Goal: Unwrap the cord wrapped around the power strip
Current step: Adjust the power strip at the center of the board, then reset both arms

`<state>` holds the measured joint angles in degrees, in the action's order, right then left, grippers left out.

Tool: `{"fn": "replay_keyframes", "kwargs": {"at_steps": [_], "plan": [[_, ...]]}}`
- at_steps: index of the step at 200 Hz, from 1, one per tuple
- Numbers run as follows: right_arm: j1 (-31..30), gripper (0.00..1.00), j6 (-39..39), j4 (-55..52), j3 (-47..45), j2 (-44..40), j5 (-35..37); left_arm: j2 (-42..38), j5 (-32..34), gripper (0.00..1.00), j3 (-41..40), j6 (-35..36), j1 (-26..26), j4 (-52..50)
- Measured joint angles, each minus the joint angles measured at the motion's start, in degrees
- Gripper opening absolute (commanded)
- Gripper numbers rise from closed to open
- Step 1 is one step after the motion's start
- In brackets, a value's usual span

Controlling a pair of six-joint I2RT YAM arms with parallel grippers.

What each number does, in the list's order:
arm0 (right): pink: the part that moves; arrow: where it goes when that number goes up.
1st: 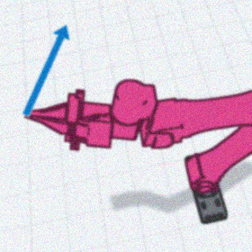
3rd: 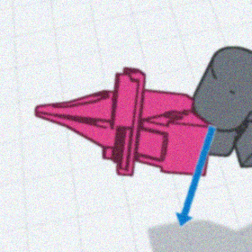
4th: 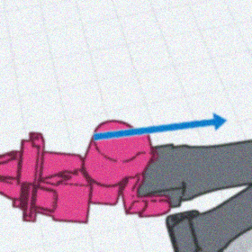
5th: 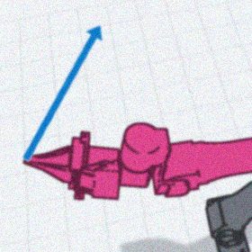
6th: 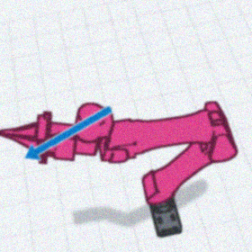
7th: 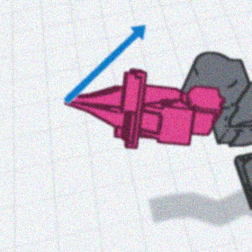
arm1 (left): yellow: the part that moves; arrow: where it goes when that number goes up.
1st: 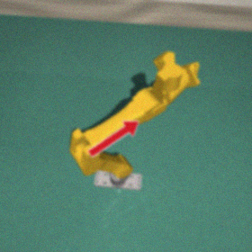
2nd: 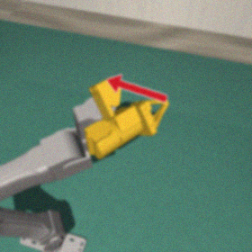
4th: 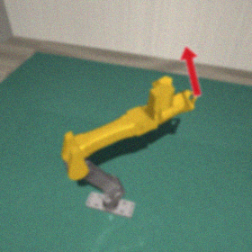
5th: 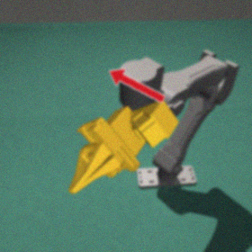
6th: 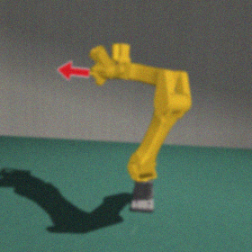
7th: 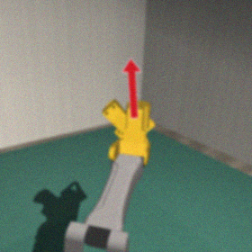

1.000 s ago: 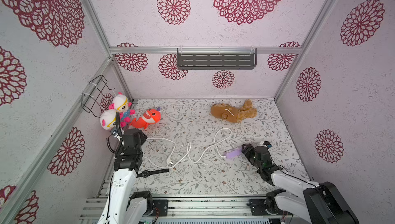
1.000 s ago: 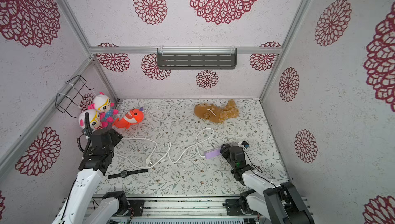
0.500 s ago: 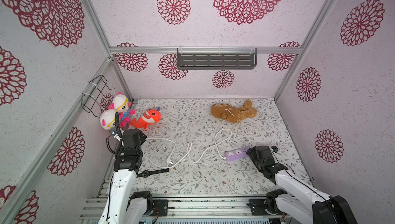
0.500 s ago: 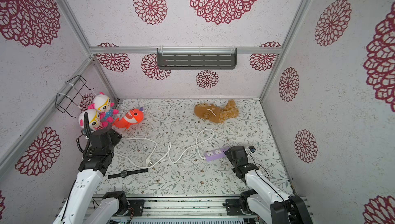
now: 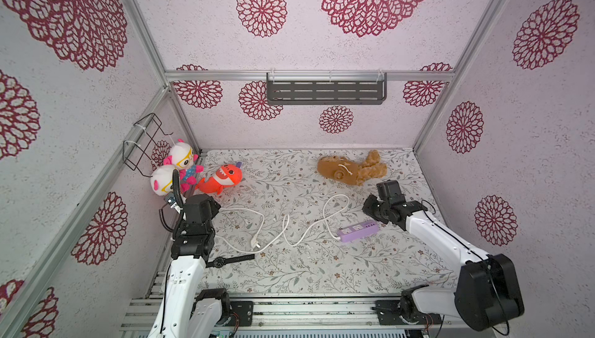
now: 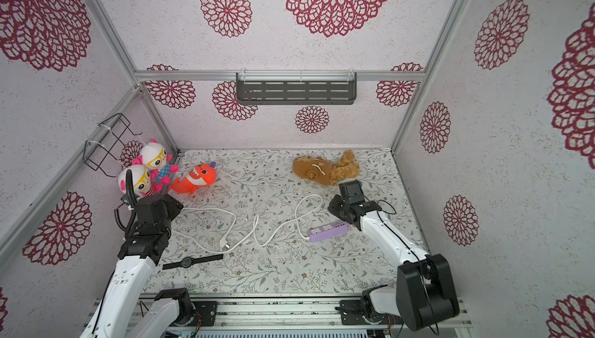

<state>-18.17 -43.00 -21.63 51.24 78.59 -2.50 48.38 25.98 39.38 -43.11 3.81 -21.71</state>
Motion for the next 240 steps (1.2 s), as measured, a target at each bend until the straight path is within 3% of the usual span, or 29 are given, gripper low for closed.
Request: {"fn": "replay_keyframes", "kwargs": {"at_steps": [40, 148, 204, 227, 240], "plan": [[-1.5, 0.13, 2.0, -2.7, -1.0, 5.0, -3.5, 0.0, 0.0, 0.84, 0.0, 0.0, 0.0, 0.0], [-3.3, 0.11, -3.3, 2.1, -12.6, -2.0, -3.5, 0.8, 0.0, 0.84, 0.0, 0.0, 0.0, 0.0], [-1.3, 0.28, -0.2, 0.4, -8.7, -5.5, 1.8, 1.3, 1.7, 0.84, -1.1, 1.4, 0.0, 2.0], [3.2, 0.33, 5.7, 6.9, -7.4, -9.8, 6.8, 3.3, 4.7, 0.84, -2.8, 3.3, 0.1, 6.4], [6.8, 0.41, 9.3, 13.1, -9.2, -12.1, 10.2, 5.3, 6.2, 0.85, -4.2, 5.2, 0.2, 10.2]]}}
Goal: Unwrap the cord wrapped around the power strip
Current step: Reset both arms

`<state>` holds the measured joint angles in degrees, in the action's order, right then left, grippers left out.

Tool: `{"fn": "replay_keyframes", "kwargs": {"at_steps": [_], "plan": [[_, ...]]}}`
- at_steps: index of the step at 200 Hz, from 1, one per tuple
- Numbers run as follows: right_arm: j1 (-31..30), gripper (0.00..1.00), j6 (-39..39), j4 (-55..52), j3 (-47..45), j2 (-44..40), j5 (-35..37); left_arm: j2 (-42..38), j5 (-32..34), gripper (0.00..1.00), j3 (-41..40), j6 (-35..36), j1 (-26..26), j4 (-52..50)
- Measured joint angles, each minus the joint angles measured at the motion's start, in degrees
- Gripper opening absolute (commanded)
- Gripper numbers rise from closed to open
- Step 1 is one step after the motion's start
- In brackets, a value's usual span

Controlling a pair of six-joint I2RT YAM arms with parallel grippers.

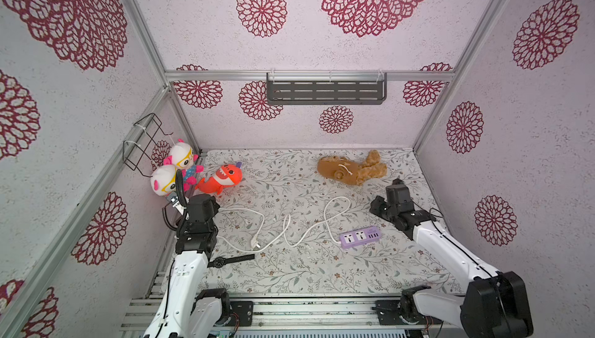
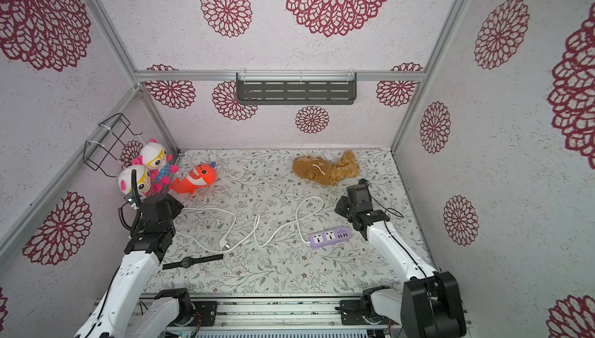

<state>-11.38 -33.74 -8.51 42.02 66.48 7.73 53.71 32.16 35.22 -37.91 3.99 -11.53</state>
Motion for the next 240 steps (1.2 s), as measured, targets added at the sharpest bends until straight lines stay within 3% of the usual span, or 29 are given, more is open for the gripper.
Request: {"fn": "replay_keyframes", "kwargs": {"at_steps": [8, 31, 44, 74, 107, 142, 198, 206, 208, 210, 240], "plan": [[2.4, 0.53, 2.3, 4.1, -1.9, -1.0, 2.7, 1.7, 0.4, 0.87, -0.7, 1.3, 0.2, 2.3], [7.1, 0.63, 9.2, 16.4, -8.8, -1.1, 12.1, 6.1, 0.6, 0.93, -2.4, 5.7, 0.4, 8.0], [7.4, 0.74, 14.5, 24.8, -13.2, 0.2, 14.7, 7.5, 0.9, 0.96, -3.1, 8.0, 0.4, 10.8], [7.7, 0.76, 24.3, 39.6, -18.3, 9.0, 14.8, 10.5, 0.1, 0.99, -4.2, 13.9, 0.6, 17.9], [9.1, 0.76, 27.9, 49.5, -19.6, 14.4, 11.4, 14.8, -1.5, 0.98, -6.0, 18.6, 0.7, 26.5], [9.2, 0.77, 29.7, 69.8, -29.6, 19.8, 8.8, 17.7, -3.8, 0.97, -11.7, 22.4, 0.7, 38.4], [9.9, 0.8, 30.3, 74.6, -28.7, 22.0, 6.4, 29.8, -11.4, 0.97, -14.9, 26.5, 1.3, 58.8], [10.0, 0.85, 30.3, 75.0, -28.6, 21.9, 6.1, 32.6, -12.3, 0.97, -15.6, 27.1, 1.3, 62.3], [10.0, 0.95, 30.2, 75.1, -28.6, 21.9, 6.0, 33.3, -12.5, 0.97, -15.7, 27.2, 1.3, 63.1], [10.1, 0.98, 30.2, 75.1, -28.6, 21.9, 6.0, 33.9, -12.6, 0.97, -15.8, 27.4, 1.2, 63.5], [10.1, 0.99, 30.7, 75.4, -28.6, 21.9, 5.9, 35.4, -13.3, 0.97, -15.6, 27.8, 1.3, 63.7]]}}
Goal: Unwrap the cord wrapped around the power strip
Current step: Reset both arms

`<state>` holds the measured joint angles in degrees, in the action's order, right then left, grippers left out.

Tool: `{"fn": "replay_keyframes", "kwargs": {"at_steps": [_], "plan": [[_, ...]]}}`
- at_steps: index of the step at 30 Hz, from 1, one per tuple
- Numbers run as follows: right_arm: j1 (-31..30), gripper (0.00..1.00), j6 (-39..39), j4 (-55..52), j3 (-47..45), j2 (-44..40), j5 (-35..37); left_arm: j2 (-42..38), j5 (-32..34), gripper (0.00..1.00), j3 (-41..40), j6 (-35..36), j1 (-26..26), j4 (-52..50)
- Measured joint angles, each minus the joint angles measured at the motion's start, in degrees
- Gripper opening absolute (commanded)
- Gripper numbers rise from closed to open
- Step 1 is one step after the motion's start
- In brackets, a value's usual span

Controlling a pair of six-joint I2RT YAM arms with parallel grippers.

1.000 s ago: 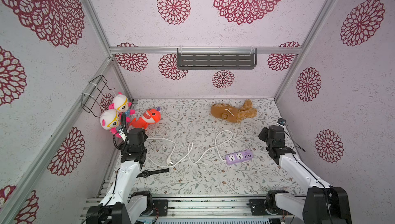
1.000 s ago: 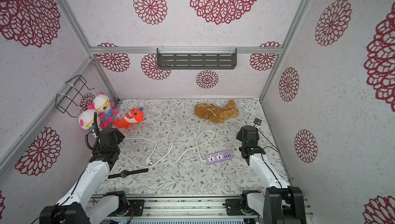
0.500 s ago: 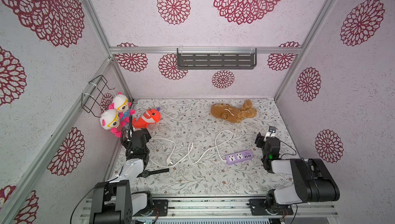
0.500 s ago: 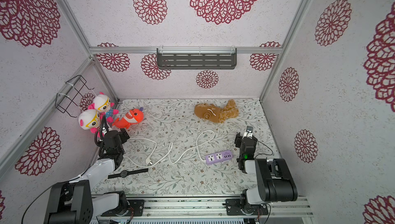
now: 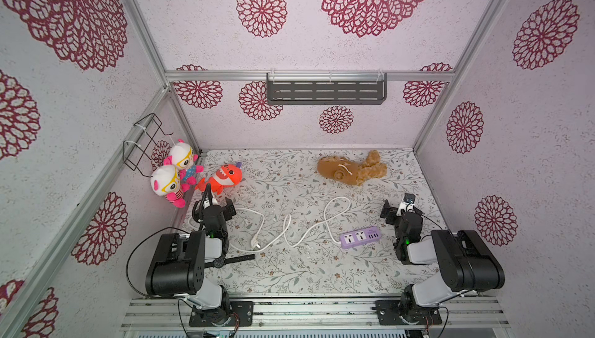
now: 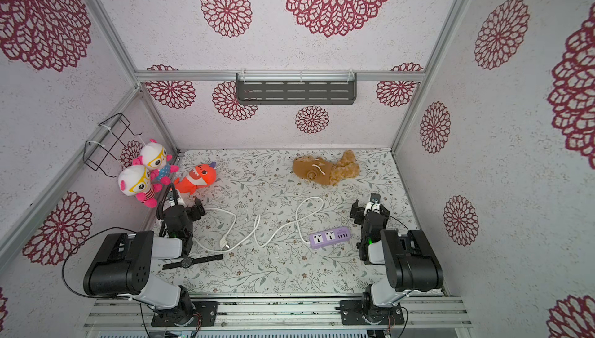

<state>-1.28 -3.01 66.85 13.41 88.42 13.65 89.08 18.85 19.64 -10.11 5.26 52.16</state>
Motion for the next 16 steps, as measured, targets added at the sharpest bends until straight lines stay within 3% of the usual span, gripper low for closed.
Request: {"fn": "replay_keyframes", "kwargs": {"at_steps": [16], "plan": [[-0.2, 0.99, 0.5, -0.7, 1.3, 0.0, 0.0, 0.0, 2.8, 0.97, 2.0, -0.2, 0.0, 0.7]]}}
